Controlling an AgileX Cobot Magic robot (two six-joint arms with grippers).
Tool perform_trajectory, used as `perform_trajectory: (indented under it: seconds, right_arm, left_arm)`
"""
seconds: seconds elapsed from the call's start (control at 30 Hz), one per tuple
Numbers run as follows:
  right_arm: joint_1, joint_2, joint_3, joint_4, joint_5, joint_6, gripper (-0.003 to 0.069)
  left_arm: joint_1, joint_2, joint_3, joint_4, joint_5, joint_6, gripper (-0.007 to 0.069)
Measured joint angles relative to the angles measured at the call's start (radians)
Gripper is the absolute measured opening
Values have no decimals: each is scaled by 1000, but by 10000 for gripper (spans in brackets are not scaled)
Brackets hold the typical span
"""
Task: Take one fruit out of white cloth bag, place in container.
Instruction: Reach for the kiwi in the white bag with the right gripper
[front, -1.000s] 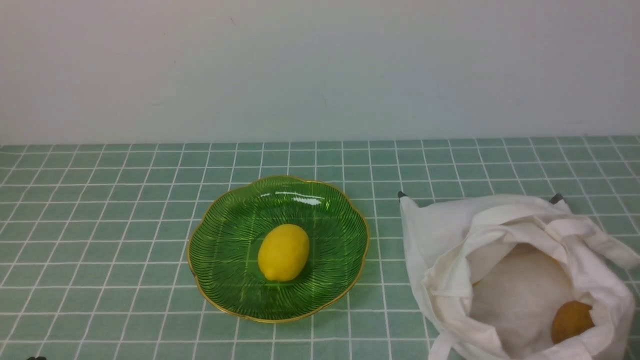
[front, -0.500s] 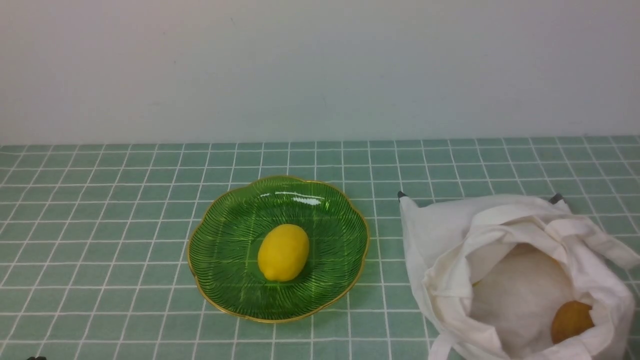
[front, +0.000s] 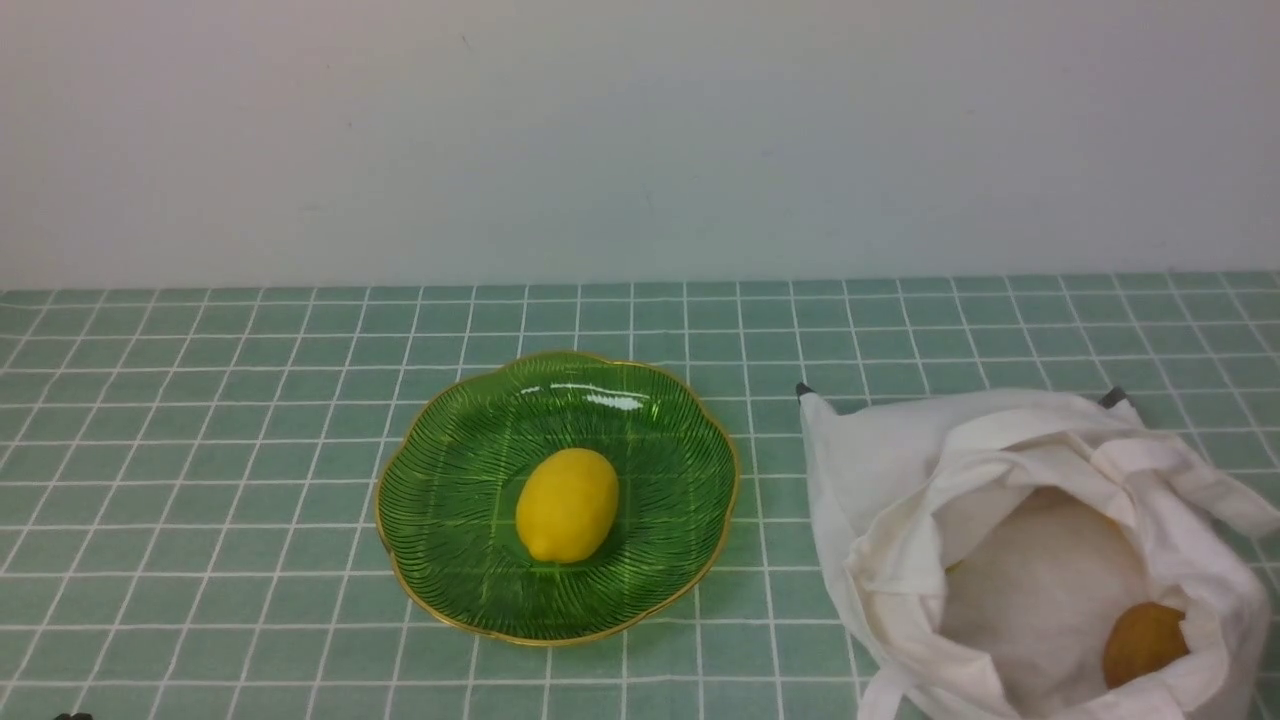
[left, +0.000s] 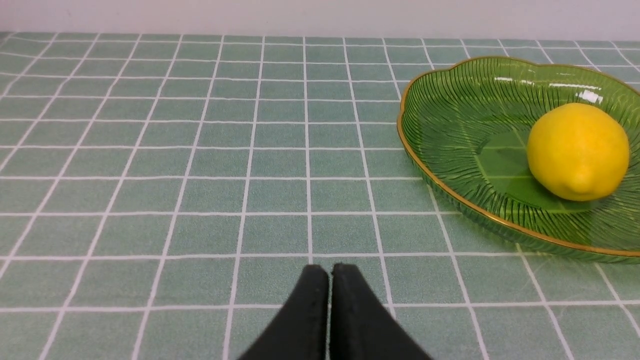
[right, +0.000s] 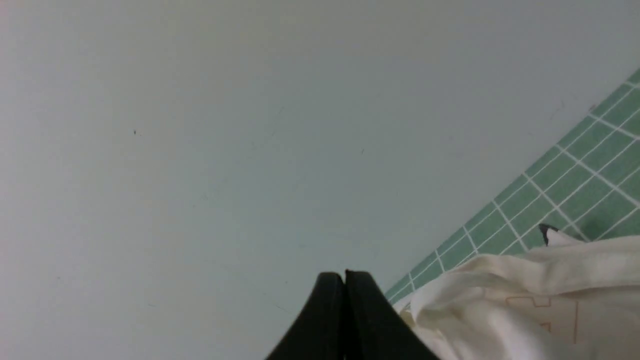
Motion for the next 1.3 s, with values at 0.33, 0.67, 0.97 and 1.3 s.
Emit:
perform_trajectory:
  seconds: [0.33, 0.67, 0.97, 1.3]
  right_arm:
    - [0, 43, -260, -58, 126, -118, -15]
    - [0, 715, -724, -311, 805, -341, -15]
    - [112, 1207, -947, -328, 1039, -397, -12]
    - [280, 1454, -967, -636, 935, -104, -10]
  left_arm:
    - [0, 0, 0, 0, 0, 0, -8]
    - [0, 0, 0, 0, 0, 0, -8]
    - [0, 0, 0, 0, 0, 0, -8]
    - [0, 0, 0, 0, 0, 0, -8]
